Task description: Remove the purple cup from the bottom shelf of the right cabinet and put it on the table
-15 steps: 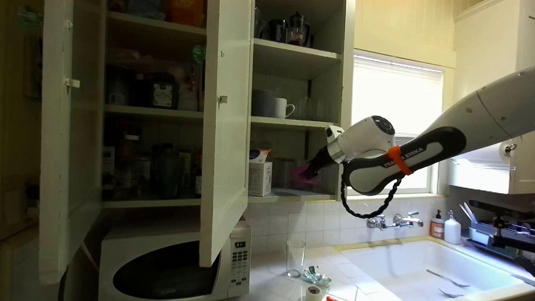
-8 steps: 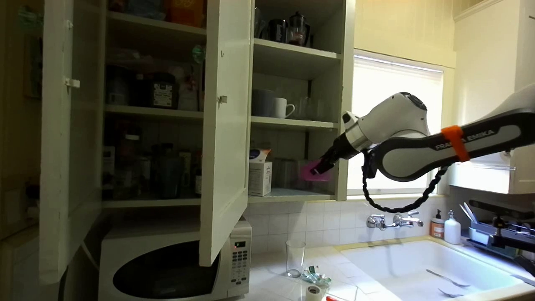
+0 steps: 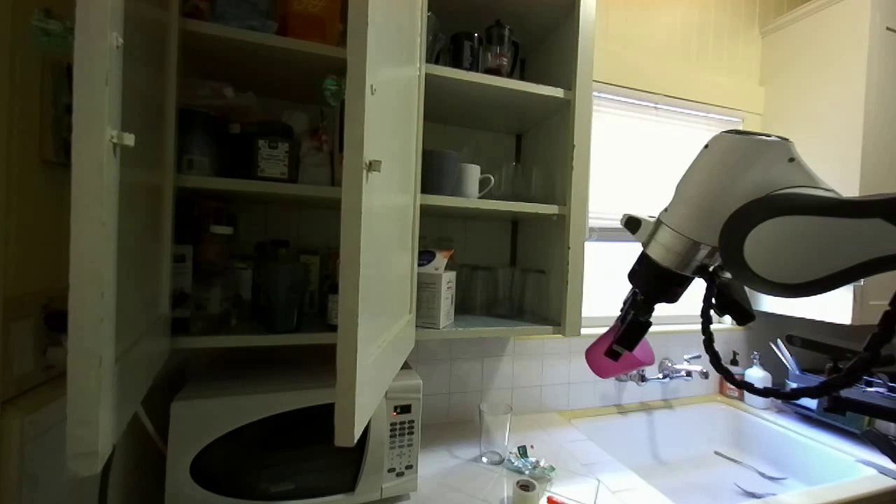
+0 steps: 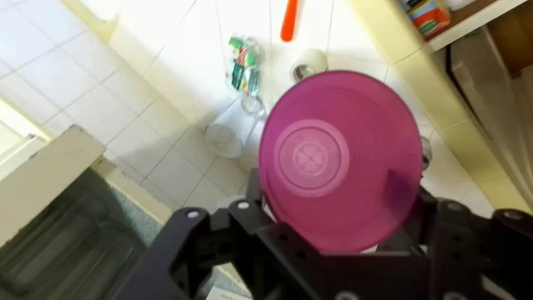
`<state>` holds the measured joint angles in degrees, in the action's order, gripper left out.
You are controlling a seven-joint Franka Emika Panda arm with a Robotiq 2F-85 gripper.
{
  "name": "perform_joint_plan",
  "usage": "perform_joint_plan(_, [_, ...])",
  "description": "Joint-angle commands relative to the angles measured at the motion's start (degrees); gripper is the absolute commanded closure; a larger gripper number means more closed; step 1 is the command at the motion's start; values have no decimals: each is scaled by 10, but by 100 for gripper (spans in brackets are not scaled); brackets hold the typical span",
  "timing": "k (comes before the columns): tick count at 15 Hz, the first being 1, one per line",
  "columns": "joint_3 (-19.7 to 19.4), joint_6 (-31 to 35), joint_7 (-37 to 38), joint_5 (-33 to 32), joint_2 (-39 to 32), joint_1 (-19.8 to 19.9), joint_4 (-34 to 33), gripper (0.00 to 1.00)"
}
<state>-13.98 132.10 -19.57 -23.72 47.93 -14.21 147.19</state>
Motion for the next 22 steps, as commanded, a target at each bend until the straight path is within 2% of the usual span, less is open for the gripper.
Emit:
perform_joint_plan(1, [7, -42, -34, 58, 12, 49, 22, 51])
perform_joint_plan(3, [-21, -23, -24, 108, -25, 57, 15, 51])
perform_joint_plan(6, [-57, 14, -19, 163, -120, 71, 1, 51])
perform_joint_plan(7, [-84, 44, 10, 152, -160, 56, -3, 51])
perform_joint_plan(10, [-106, 149, 86, 141, -260, 59, -11, 51])
perform_joint_plan(12, [-107, 235, 146, 145, -336, 54, -31, 51])
perform_joint_plan(13, [-99, 257, 181, 150, -374, 57, -47, 51])
perform_joint_plan(14, [-92, 261, 214, 155, -411, 60, -67, 51])
perform_joint_plan(15, [-37, 249, 209, 196, -436, 109, -80, 51])
perform_joint_plan(16, [-28, 221, 219, 205, -447, 118, -95, 51])
perform_joint_plan(19, [1, 147, 185, 289, -481, 146, -126, 51])
perform_joint_plan(20, [8, 123, 159, 337, -488, 153, -133, 51])
perform_joint_plan(22, [21, 76, 144, 372, -505, 171, -149, 51])
